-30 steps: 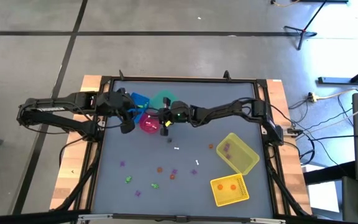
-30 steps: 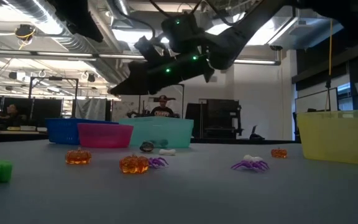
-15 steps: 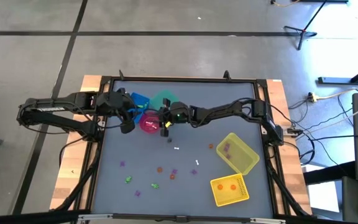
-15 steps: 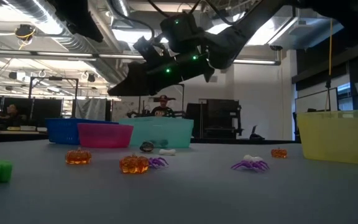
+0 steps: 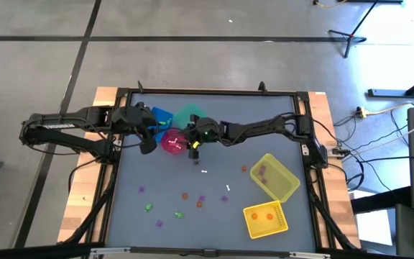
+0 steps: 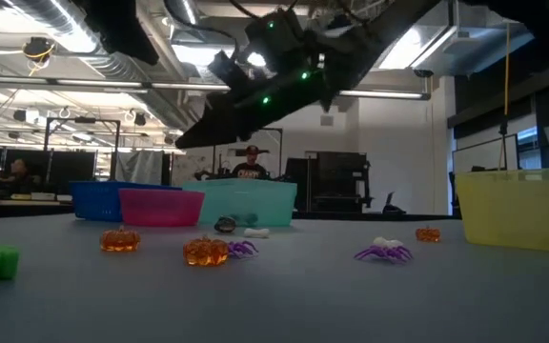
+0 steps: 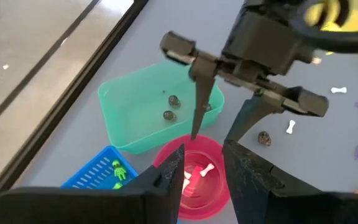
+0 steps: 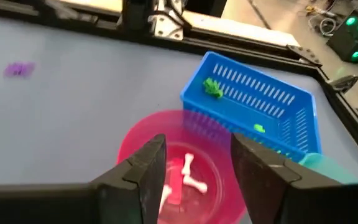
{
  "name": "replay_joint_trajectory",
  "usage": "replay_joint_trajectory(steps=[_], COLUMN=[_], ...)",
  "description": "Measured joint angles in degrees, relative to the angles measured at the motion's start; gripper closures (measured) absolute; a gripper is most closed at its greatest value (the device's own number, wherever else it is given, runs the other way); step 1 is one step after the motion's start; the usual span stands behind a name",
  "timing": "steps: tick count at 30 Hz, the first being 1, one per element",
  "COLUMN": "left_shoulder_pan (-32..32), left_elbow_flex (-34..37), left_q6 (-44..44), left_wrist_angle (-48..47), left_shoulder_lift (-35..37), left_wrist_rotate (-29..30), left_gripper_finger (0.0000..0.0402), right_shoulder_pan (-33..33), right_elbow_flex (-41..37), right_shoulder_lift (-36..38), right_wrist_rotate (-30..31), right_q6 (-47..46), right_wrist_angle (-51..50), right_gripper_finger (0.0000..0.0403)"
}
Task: Sort Halloween decoration
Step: Put the purple spider toy into the yellow bin
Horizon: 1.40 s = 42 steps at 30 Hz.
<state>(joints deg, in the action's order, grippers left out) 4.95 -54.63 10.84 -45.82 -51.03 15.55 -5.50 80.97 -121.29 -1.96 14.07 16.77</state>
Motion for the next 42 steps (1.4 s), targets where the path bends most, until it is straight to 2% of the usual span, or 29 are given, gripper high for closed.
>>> replay_joint_trajectory(steps=[8,15,18,23,28,34,38,42], left_shoulder_pan=[0.02,0.02,0.02,-0.87,-4.91,-11.72,-16.27,-20.41], left_elbow_flex=[0.01,0.04,0.09,0.09,0.09,0.09,0.09,0.09], left_q6=[6.23,13.16,17.75,27.36,35.00,37.18,37.15,37.19], left_wrist_angle=[-0.14,-6.19,-9.93,-18.73,-24.70,-24.98,-24.86,-24.75], left_shoulder_lift=[-0.25,-1.23,-1.23,-1.81,-2.66,-5.93,-9.45,-13.17], left_wrist_rotate=[-0.26,-2.07,-5.76,-13.54,-15.22,-13.99,-13.57,-13.57], left_gripper_finger=[0.0299,0.0233,0.0213,0.0208,0.0211,0.0211,0.0211,0.0211], right_shoulder_pan=[1.57,2.23,2.25,2.10,2.10,2.10,2.12,2.17], right_elbow_flex=[0.00,0.00,-0.02,-0.02,-0.02,-0.07,-1.59,-6.48], right_shoulder_lift=[6.57,12.48,15.03,18.58,19.27,19.28,21.63,25.45], right_wrist_rotate=[5.55,9.78,10.36,10.58,14.48,14.83,14.35,14.31], right_q6=[3.22,3.98,3.97,3.93,1.81,-1.59,-2.12,-3.66], right_wrist_angle=[-17.03,-30.64,-37.81,-48.91,-60.62,-72.60,-73.16,-71.76], right_gripper_finger=[0.0224,0.0224,0.0224,0.0224,0.0224,0.0224,0.0224,0.0224])
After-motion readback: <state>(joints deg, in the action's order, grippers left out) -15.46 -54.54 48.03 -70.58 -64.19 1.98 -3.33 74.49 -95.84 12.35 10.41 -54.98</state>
